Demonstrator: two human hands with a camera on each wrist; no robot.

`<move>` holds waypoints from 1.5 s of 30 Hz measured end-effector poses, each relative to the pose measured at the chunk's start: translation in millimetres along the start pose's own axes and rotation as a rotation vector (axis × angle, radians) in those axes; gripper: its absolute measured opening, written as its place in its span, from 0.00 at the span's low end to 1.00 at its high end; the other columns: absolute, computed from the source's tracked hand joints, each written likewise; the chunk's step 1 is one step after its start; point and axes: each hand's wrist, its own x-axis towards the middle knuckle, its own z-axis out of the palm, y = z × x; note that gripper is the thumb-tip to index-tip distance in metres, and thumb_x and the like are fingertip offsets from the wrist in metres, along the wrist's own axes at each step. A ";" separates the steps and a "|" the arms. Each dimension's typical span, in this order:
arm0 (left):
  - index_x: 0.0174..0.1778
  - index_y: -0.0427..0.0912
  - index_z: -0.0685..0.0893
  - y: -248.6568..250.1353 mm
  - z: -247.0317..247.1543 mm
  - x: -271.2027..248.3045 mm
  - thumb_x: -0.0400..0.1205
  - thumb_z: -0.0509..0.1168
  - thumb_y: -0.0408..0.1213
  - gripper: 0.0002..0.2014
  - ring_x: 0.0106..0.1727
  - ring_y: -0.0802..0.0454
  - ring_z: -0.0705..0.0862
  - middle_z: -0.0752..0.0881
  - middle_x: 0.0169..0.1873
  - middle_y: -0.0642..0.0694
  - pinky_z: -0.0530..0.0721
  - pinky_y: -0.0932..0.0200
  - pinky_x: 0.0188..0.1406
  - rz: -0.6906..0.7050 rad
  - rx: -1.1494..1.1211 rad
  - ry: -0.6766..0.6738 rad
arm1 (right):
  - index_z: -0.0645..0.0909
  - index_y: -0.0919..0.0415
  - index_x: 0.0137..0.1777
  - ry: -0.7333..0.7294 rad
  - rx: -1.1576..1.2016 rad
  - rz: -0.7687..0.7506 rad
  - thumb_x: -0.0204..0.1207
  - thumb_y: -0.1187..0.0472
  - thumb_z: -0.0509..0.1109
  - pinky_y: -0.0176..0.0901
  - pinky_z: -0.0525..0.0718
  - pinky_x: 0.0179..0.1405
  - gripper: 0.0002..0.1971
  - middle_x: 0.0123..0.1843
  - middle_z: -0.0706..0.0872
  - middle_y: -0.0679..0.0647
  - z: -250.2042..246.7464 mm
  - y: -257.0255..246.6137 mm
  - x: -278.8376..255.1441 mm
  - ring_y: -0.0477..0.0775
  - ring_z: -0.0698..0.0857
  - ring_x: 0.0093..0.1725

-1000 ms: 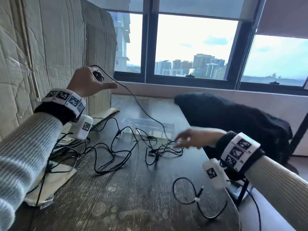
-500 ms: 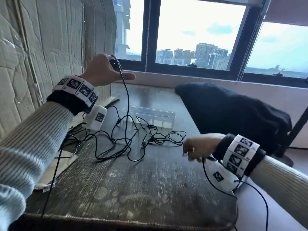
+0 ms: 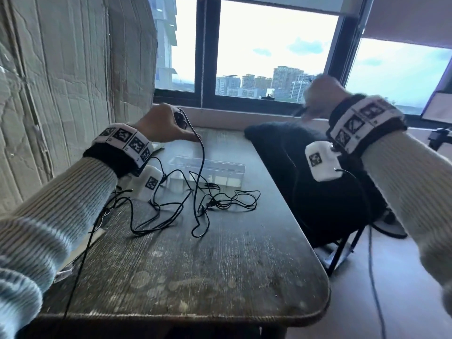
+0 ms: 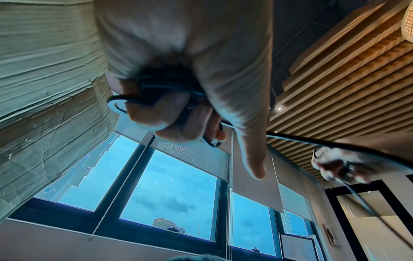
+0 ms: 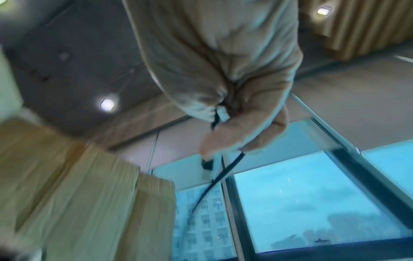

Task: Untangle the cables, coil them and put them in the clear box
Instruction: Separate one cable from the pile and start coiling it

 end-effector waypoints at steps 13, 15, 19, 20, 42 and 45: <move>0.36 0.32 0.82 -8.6 -47.2 -17.8 0.67 0.79 0.51 0.23 0.30 0.49 0.76 0.81 0.28 0.42 0.72 0.58 0.30 -0.107 0.060 0.151 | 0.77 0.75 0.56 0.092 1.807 -0.381 0.83 0.67 0.60 0.58 0.82 0.62 0.10 0.47 0.82 0.61 -51.9 -83.4 -1.6 0.75 0.79 0.67; 0.38 0.30 0.84 -15.3 -57.6 -22.7 0.69 0.78 0.49 0.23 0.31 0.49 0.76 0.81 0.28 0.43 0.70 0.60 0.28 -0.140 0.061 0.189 | 0.76 0.68 0.47 -0.123 2.008 -0.326 0.85 0.68 0.59 0.62 0.83 0.62 0.06 0.51 0.80 0.67 -34.0 -92.3 -12.6 0.74 0.83 0.64; 0.41 0.27 0.84 -27.7 -71.0 -28.9 0.70 0.77 0.51 0.25 0.33 0.47 0.77 0.83 0.30 0.38 0.70 0.59 0.29 -0.234 0.115 0.243 | 0.78 0.63 0.45 -0.303 1.592 -0.293 0.81 0.62 0.62 0.57 0.87 0.56 0.06 0.56 0.85 0.69 4.0 -122.5 -17.3 0.67 0.89 0.53; 0.41 0.26 0.85 -31.7 -74.4 -29.6 0.70 0.77 0.52 0.27 0.33 0.46 0.78 0.84 0.31 0.36 0.71 0.58 0.29 -0.268 0.149 0.257 | 0.79 0.59 0.47 -0.319 1.431 -0.334 0.80 0.57 0.63 0.54 0.87 0.58 0.06 0.61 0.84 0.70 8.5 -133.3 -19.2 0.68 0.87 0.59; 0.39 0.31 0.82 -30.1 -52.9 -28.2 0.70 0.77 0.51 0.23 0.36 0.44 0.79 0.82 0.33 0.39 0.74 0.58 0.32 -0.527 0.197 0.227 | 0.89 0.64 0.51 -0.773 0.297 -0.601 0.73 0.65 0.75 0.34 0.83 0.36 0.07 0.36 0.90 0.51 171.9 -74.5 -46.1 0.38 0.83 0.29; 0.36 0.32 0.80 -19.0 -53.1 -19.7 0.72 0.75 0.49 0.21 0.39 0.42 0.80 0.84 0.37 0.37 0.75 0.55 0.35 -0.513 0.224 0.296 | 0.89 0.63 0.51 -0.570 0.633 -0.694 0.74 0.64 0.75 0.31 0.82 0.36 0.07 0.34 0.89 0.44 148.9 -107.7 -51.0 0.35 0.84 0.30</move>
